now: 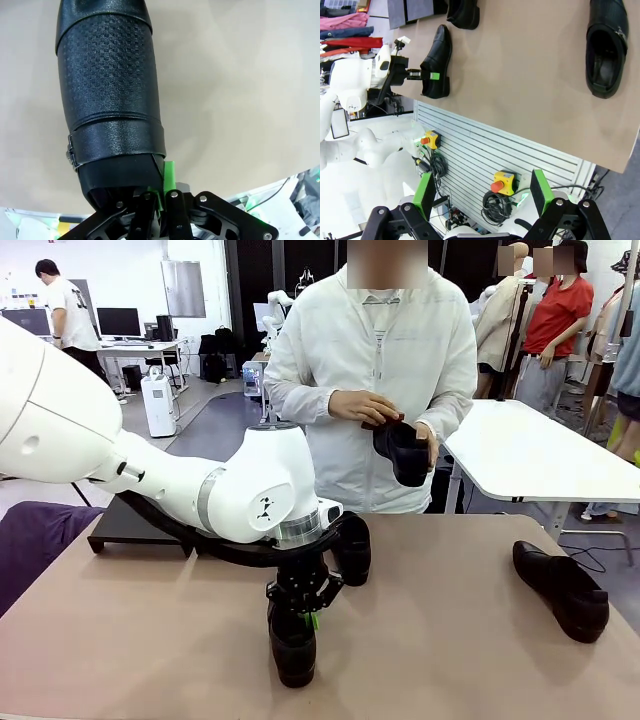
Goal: Organize the shoes by placing them on the stand.
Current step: Place the Shoe from the middle of the table onto the Shoes Stand.
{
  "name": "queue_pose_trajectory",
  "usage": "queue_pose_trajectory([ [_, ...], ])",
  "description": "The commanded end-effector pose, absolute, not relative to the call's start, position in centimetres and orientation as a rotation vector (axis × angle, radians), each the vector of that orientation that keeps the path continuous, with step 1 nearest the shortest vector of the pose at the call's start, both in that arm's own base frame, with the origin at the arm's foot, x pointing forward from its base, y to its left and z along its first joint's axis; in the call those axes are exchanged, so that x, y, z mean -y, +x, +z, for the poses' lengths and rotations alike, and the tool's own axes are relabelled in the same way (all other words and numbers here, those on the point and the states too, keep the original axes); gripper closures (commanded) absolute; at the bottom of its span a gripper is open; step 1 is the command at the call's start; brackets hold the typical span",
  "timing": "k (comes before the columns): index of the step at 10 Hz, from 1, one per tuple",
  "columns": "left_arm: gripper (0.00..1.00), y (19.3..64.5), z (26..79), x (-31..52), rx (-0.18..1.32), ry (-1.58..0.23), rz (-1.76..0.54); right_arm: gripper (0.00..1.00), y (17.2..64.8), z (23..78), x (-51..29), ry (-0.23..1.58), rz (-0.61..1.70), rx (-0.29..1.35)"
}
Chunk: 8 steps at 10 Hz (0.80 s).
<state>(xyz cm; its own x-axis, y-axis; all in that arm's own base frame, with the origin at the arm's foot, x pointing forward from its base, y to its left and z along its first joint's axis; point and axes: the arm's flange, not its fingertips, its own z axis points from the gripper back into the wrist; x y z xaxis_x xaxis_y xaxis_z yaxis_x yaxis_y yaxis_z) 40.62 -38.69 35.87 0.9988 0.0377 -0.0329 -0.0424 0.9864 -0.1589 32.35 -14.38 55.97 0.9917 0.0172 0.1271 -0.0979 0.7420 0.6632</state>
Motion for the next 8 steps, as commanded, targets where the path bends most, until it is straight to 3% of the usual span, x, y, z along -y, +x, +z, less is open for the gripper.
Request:
queue_pose_trajectory([
  [1,1.00,40.9,36.3,38.5,-0.035,-0.157,0.057,0.00,32.0,55.8,14.7,0.727,0.091,0.117],
  [6,1.00,40.3,41.6,35.1,-0.023,-0.162,-0.004,0.00,32.0,55.8,14.7,0.727,0.091,0.117],
  [8,1.00,38.4,46.7,32.8,-0.006,-0.152,-0.246,0.00,32.0,55.8,14.7,0.727,0.091,0.117],
])
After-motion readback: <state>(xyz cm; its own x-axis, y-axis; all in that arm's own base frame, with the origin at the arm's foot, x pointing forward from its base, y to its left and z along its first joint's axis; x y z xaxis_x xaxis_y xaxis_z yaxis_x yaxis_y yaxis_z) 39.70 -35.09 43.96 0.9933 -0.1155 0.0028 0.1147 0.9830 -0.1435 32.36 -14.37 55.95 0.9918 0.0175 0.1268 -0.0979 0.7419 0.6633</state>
